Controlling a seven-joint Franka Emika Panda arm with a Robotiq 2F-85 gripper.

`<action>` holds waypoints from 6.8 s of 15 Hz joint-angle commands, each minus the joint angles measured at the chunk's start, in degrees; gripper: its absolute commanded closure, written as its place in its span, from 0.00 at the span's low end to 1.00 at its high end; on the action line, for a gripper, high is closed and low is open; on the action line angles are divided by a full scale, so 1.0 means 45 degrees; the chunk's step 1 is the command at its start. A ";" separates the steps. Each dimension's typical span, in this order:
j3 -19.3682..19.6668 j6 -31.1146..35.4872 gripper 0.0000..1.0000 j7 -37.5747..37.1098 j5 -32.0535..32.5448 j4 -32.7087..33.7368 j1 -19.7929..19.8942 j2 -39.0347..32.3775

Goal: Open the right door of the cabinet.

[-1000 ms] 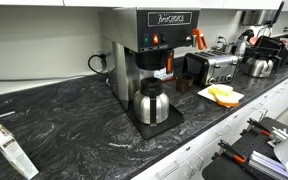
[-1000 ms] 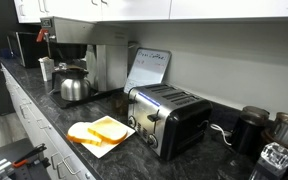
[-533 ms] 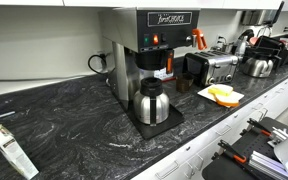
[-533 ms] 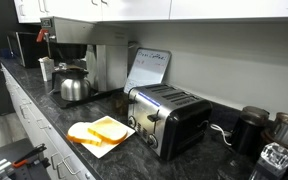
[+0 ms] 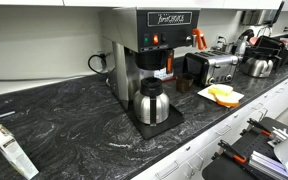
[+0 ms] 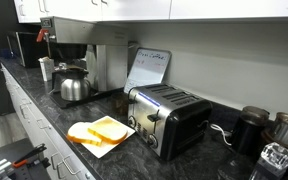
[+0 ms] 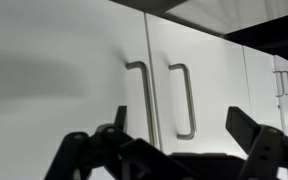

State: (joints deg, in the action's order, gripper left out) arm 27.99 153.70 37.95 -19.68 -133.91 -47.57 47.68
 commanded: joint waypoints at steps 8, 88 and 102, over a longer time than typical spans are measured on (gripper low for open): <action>0.2446 0.1575 0.00 0.1428 -0.0149 0.0386 -0.3857 0.0312; -0.2582 -0.2711 0.97 -0.1617 0.2463 0.0361 0.0736 0.0822; -0.5235 -0.6013 0.97 -0.3305 0.2458 0.0781 0.4542 0.1680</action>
State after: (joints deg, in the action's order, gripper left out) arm 9.34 131.36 23.62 -5.68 -132.02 -26.88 53.48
